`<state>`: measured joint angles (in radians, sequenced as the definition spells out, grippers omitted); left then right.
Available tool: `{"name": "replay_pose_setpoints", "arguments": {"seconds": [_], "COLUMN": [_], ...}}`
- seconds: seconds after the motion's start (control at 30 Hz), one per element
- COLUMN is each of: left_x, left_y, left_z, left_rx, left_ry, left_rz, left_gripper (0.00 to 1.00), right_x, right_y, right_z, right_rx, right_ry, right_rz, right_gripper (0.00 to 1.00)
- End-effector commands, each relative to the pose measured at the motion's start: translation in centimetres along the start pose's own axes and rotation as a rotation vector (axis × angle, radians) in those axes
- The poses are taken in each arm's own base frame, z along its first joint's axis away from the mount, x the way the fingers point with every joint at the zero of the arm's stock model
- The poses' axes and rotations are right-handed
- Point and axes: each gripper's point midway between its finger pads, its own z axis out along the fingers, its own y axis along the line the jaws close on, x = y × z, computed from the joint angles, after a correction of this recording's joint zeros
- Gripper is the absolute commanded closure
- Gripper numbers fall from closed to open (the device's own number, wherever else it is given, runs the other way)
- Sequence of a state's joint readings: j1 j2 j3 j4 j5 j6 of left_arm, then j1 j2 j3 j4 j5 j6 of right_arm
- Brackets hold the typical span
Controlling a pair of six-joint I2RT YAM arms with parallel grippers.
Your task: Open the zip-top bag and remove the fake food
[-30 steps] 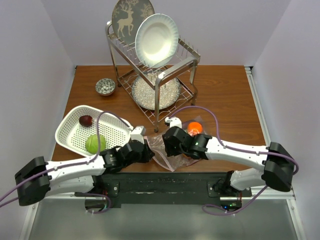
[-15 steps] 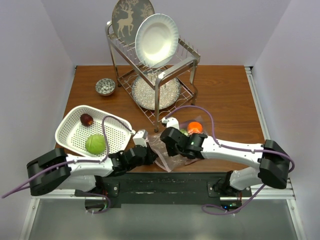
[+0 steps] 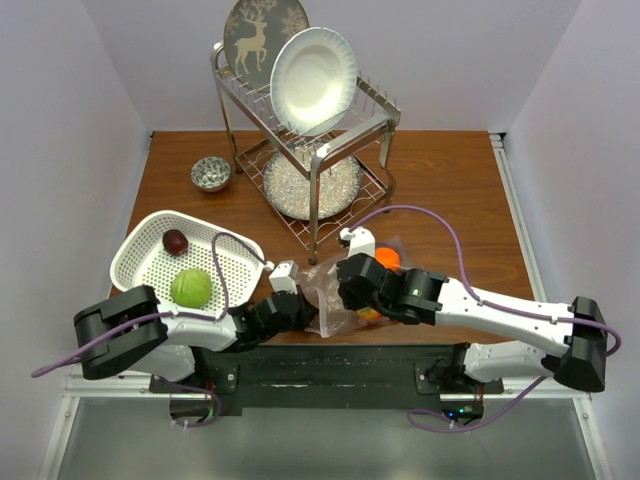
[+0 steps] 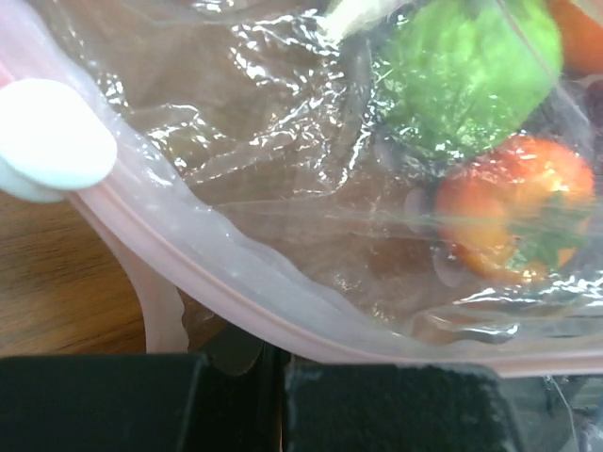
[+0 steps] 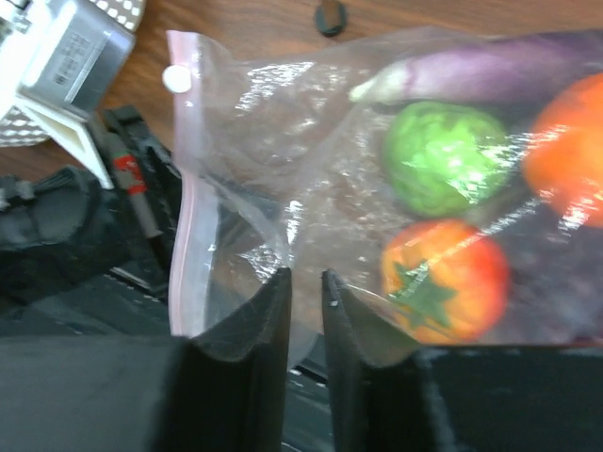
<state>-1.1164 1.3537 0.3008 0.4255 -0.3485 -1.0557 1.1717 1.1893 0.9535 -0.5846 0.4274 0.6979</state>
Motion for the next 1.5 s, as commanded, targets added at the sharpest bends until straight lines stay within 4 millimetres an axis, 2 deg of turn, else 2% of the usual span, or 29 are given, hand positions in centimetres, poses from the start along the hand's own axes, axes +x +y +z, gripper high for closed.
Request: {"name": "replay_pose_setpoints", "arguments": {"seconds": [0.0,0.17,0.3,0.43,0.53,0.63,0.67,0.73,0.87,0.97,1.0,1.07,1.23,1.3,1.47], "left_x": [-2.1,-2.7,-2.4,-1.7,-1.6,-1.4,-1.3,-1.0,-0.7,-0.5,-0.2,-0.2,0.2,0.1,0.1], "left_y": [-3.2,-4.9,-5.5,-5.3,-5.6,-5.9,-6.1,-6.0,-6.3,-6.4,-6.5,-6.9,-7.4,-7.6,-7.6], "left_z": [-0.3,-0.9,-0.6,-0.3,-0.3,-0.2,-0.2,-0.2,-0.1,0.1,0.1,0.1,-0.1,-0.2,-0.7], "left_rx": [0.08,0.139,0.155,0.155,0.171,0.187,0.193,0.2,0.228,0.251,0.261,0.289,0.334,0.344,0.363], "left_ry": [-0.063,-0.071,-0.06,-0.039,-0.038,-0.035,-0.036,-0.029,-0.03,-0.03,-0.027,-0.028,-0.021,-0.028,-0.032], "left_rz": [-0.003,0.022,0.035,0.051,0.052,0.056,0.057,0.065,0.062,0.064,0.07,0.067,0.096,0.097,0.103], "left_gripper": [1.0,1.0,0.99,0.98,0.98,0.95,0.93,0.89,0.82,0.7,0.6,0.55,0.39,0.31,0.19], "right_x": [-2.1,-1.2,0.8,2.2,2.7,3.3,2.6,3.2,3.1,3.8,4.3,5.1,6.9,6.8,6.4], "right_y": [-2.9,-6.5,-9.9,-11.0,-11.3,-12.3,-12.4,-12.0,-11.7,-10.9,-10.8,-10.3,-9.7,-9.0,-8.1], "right_z": [-2.4,-3.7,-4.5,-4.7,-3.7,-2.4,-1.4,-0.4,1.3,2.6,2.9,3.6,5.1,5.6,6.0], "right_rx": [0.108,0.223,0.356,0.327,0.337,0.37,0.363,0.325,0.329,0.307,0.303,0.275,0.259,0.227,0.189], "right_ry": [-0.094,-0.115,-0.1,-0.133,-0.133,-0.084,-0.094,-0.054,-0.037,0.007,0.022,0.048,0.128,0.133,0.146], "right_rz": [0.019,0.062,0.108,0.2,0.221,0.224,0.259,0.255,0.247,0.236,0.23,0.229,0.192,0.191,0.165], "right_gripper": [0.72,0.71,0.76,0.75,0.71,0.72,0.73,0.76,0.77,0.79,0.8,0.8,0.79,0.79,0.77]}}
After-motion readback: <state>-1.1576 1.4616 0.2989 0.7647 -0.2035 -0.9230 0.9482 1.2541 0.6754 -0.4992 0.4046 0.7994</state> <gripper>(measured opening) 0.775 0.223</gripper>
